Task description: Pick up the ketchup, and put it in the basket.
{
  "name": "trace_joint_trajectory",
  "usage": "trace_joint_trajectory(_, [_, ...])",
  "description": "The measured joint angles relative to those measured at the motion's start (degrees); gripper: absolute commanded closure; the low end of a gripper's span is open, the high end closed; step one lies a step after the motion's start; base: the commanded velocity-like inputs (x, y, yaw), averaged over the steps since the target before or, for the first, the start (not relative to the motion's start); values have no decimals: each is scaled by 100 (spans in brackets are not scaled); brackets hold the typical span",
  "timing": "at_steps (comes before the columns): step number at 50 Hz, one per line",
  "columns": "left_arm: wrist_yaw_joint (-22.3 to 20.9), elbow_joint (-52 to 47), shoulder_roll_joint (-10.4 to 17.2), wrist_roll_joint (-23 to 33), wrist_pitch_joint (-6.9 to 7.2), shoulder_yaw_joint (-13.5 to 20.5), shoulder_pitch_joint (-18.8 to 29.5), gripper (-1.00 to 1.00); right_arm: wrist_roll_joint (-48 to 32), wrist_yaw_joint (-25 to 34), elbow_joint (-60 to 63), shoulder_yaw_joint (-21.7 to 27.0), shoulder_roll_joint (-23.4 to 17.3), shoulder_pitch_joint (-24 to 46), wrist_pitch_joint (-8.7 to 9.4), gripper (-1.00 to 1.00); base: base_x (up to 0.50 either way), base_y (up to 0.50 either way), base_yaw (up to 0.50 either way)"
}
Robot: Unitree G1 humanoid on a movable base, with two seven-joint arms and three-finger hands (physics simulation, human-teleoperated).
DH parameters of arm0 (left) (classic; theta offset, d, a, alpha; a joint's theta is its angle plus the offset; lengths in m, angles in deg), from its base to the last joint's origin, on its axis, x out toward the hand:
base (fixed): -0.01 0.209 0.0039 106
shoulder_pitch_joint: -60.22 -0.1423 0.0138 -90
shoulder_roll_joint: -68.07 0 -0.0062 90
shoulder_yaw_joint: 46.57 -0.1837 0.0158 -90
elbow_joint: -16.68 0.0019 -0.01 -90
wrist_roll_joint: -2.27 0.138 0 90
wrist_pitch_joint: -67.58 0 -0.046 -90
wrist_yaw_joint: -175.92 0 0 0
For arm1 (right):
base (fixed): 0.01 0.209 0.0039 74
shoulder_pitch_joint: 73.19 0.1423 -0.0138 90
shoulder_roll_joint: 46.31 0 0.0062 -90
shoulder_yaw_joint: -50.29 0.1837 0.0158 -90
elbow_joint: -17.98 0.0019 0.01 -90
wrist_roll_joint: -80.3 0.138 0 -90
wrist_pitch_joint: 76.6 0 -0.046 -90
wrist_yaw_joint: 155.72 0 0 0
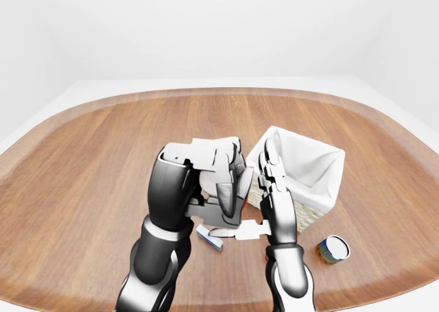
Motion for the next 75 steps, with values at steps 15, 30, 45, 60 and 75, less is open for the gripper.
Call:
trace_joint_trajectory(15, [217,79,-198,117,0,-638,-90,95,32,22,65,10,1,-38,0,-100,0,0,0])
trace_joint_trajectory(30, [492,40,-235,70,0,-850,-145,-100,781,822,66,180,-4,-190,-141,100,0,0,0])
trace_joint_trajectory(45, [700,-166,-155,-73,0,-941,-177,-100,80,411,18,-36,-41,-148,-151,100,0,0,0])
trace_joint_trajectory(60, [530,-1230,615,-19,0,-458,-608,-100,-171,246,-67,-166,-68,-121,-180,100,0,0,0])
trace_joint_trajectory(75, [154,-1438,1445,-975,0,1513,-1519,-100,-287,157,11,-242,-102,-171,-181,100,0,0,0])
